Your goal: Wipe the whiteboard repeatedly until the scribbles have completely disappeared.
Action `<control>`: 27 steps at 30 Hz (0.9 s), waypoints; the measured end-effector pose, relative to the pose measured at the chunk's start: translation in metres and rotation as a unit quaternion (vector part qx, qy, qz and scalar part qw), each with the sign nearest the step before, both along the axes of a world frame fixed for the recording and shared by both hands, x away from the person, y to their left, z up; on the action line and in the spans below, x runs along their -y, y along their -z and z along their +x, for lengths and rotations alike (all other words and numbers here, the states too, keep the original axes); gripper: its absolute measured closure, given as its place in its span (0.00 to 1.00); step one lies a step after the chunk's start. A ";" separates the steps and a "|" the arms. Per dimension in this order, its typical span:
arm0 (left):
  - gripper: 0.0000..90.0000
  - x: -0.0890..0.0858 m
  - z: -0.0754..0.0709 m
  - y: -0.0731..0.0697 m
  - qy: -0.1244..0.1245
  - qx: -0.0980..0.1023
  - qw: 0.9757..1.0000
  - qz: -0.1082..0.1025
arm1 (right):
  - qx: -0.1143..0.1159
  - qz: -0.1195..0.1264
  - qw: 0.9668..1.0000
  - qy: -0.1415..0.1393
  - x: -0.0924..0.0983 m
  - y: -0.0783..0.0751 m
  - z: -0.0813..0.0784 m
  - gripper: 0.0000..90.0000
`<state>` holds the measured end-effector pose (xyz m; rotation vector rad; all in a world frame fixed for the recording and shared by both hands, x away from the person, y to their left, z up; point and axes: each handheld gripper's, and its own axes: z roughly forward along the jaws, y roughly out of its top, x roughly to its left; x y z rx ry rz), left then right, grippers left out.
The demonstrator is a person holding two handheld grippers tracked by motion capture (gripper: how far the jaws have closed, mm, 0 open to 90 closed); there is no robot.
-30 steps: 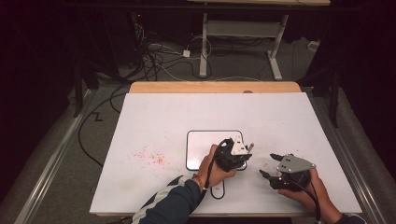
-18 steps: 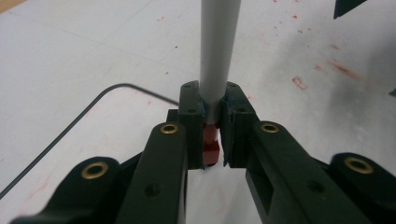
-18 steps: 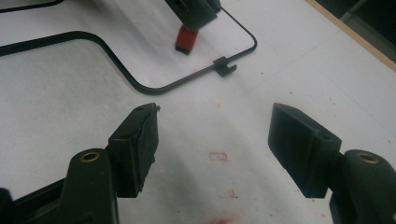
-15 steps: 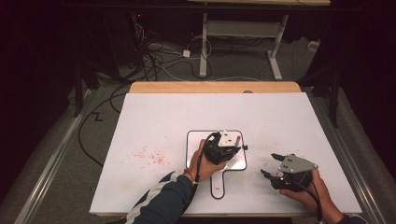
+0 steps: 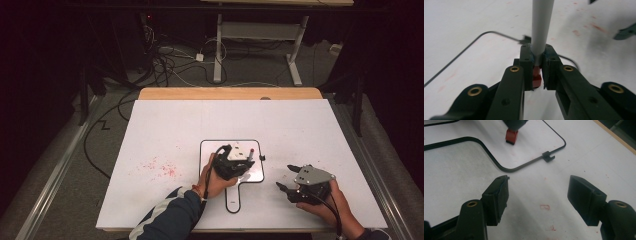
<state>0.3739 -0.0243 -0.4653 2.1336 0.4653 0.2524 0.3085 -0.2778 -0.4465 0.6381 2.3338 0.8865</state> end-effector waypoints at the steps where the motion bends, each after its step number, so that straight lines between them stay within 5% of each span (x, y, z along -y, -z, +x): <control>1: 0.88 0.004 -0.002 0.000 0.008 -0.002 1.000 -0.001 | -0.001 0.001 1.000 0.002 0.000 0.000 0.000 0.38; 5: 0.88 0.007 -0.001 -0.001 0.014 0.008 1.000 0.011 | 0.000 -0.001 1.000 0.000 0.002 0.000 0.001 0.38; 12: 0.88 -0.031 0.022 -0.002 -0.056 0.018 0.998 0.028 | 0.004 0.001 1.000 0.008 0.007 -0.001 -0.001 0.38; 15: 0.88 -0.045 0.031 -0.001 -0.075 -0.007 0.997 0.012 | 0.003 0.000 1.000 0.010 0.006 -0.001 -0.002 0.38; 21: 0.88 -0.040 0.011 -0.001 -0.039 -0.008 0.999 0.009 | 0.002 -0.002 1.000 0.009 0.005 0.000 -0.001 0.38; 27: 0.88 -0.017 0.004 -0.002 -0.015 0.016 0.999 0.028 | 0.003 -0.007 1.000 0.004 0.000 0.001 0.000 0.38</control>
